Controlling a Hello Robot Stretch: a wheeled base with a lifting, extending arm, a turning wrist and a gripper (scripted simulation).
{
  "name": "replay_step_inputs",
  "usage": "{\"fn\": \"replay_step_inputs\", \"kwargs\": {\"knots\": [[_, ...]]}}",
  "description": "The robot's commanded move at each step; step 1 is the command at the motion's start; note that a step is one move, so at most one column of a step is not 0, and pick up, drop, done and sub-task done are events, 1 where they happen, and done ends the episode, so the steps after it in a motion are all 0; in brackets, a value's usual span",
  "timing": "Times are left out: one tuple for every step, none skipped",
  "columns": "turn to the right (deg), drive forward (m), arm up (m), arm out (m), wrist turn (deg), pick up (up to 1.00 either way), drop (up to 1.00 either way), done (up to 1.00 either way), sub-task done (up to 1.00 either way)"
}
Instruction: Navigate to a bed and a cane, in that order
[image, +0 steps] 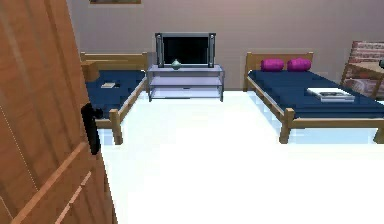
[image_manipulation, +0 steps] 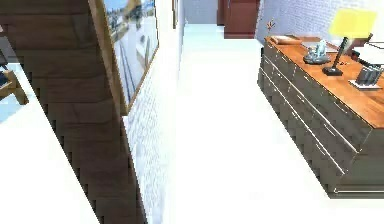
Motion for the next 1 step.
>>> {"fn": "replay_step_inputs", "kwargs": {"knots": [[0.0, 0.3, 0.0, 0.0, 0.0, 0.0, 0.0, 0.0, 0.0]]}}
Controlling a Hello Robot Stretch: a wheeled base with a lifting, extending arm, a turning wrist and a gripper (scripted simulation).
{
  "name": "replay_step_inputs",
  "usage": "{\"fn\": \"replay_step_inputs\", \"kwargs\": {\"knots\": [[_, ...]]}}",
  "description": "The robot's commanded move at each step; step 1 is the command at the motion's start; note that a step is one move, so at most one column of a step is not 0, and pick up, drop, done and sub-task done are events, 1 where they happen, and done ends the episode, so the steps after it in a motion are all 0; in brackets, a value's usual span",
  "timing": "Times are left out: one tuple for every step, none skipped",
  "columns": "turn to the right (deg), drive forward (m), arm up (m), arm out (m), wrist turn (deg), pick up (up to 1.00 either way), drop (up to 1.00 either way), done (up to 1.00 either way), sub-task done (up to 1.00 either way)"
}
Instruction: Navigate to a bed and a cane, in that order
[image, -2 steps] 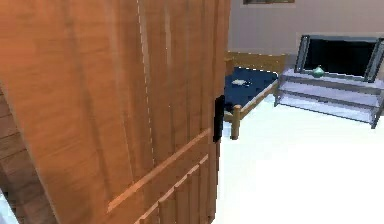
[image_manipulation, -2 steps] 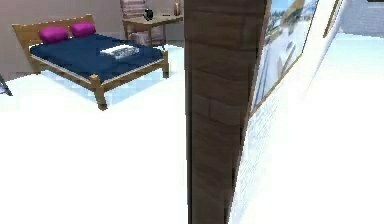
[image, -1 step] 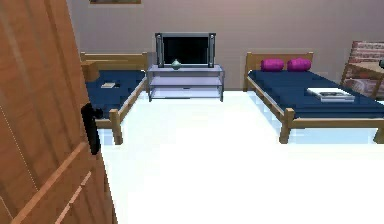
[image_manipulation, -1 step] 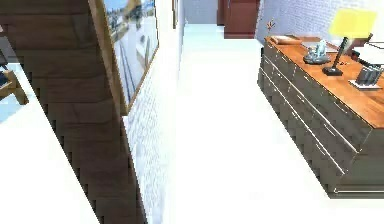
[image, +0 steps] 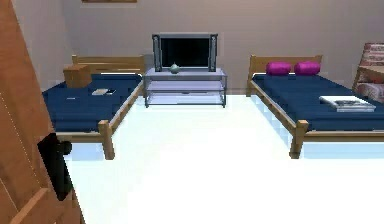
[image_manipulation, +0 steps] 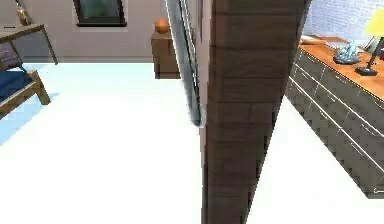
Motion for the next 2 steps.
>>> {"fn": "replay_step_inputs", "kwargs": {"knots": [[36.0, 0.0, 0.0, 0.0, 0.0, 0.0, 0.0, 0.0, 0.0], [0.0, 1.0, 0.0, 0.0, 0.0, 0.0, 0.0, 0.0, 0.0]]}}
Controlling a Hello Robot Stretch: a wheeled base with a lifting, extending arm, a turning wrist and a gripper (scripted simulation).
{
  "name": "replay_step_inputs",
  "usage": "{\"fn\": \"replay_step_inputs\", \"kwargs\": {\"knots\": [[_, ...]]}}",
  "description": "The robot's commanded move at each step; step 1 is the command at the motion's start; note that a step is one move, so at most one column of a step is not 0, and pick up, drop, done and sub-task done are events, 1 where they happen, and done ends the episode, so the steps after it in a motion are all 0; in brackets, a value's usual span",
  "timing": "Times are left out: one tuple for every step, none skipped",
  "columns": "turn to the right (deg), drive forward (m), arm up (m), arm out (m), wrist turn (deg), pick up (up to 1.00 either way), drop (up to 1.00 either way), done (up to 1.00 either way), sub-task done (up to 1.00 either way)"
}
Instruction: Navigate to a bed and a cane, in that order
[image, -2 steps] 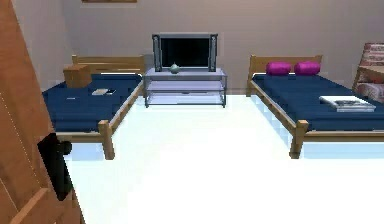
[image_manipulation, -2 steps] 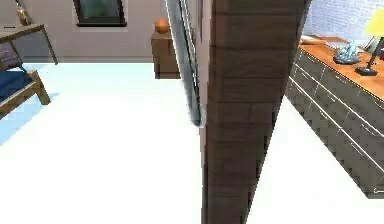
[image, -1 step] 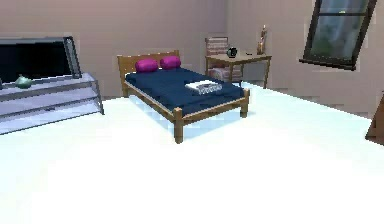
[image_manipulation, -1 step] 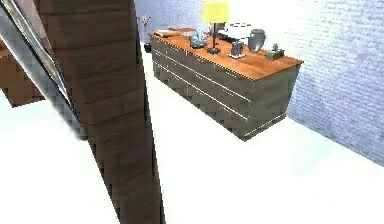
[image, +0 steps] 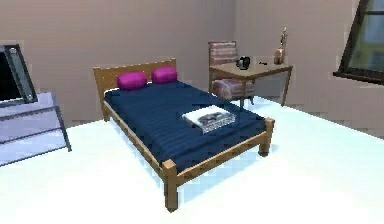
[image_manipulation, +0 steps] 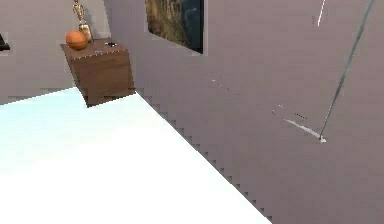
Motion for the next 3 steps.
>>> {"fn": "replay_step_inputs", "kwargs": {"knots": [[3.0, 0.0, 0.0, 0.0, 0.0, 0.0, 0.0, 0.0, 0.0], [0.0, 0.35, 0.0, 0.0, 0.0, 0.0, 0.0, 0.0, 0.0], [-9.0, 0.0, 0.0, 0.0, 0.0, 0.0, 0.0, 0.0, 0.0]]}}
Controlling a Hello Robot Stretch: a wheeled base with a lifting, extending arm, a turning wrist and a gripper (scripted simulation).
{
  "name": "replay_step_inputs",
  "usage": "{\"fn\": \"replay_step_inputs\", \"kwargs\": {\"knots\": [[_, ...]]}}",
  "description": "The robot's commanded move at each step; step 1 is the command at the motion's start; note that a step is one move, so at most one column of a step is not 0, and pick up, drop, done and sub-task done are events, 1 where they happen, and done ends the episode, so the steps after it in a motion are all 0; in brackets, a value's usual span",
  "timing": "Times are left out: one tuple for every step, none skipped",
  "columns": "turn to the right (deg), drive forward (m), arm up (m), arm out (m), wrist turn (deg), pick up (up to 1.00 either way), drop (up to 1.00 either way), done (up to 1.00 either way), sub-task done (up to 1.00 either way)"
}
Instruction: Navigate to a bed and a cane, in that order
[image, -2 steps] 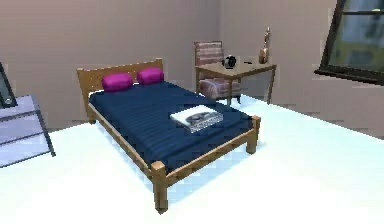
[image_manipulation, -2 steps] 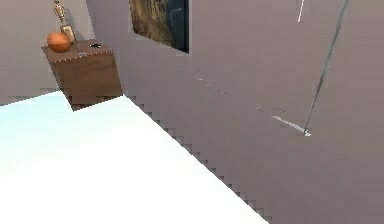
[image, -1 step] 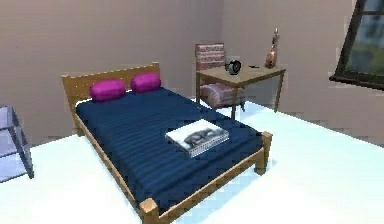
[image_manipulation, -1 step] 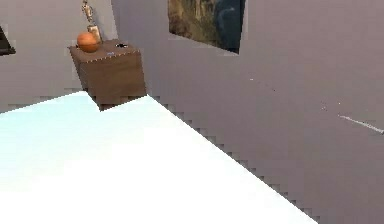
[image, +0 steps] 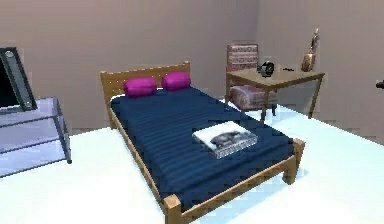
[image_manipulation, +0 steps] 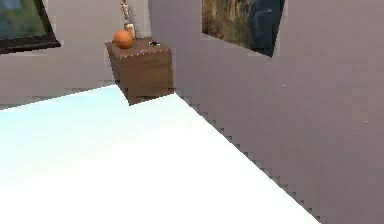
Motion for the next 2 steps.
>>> {"fn": "replay_step_inputs", "kwargs": {"knots": [[0.0, 0.0, 0.0, 0.0, 0.0, 0.0, 0.0, 0.0, 1.0], [-45.0, 0.0, 0.0, 0.0, 0.0, 0.0, 0.0, 0.0, 0.0]]}}
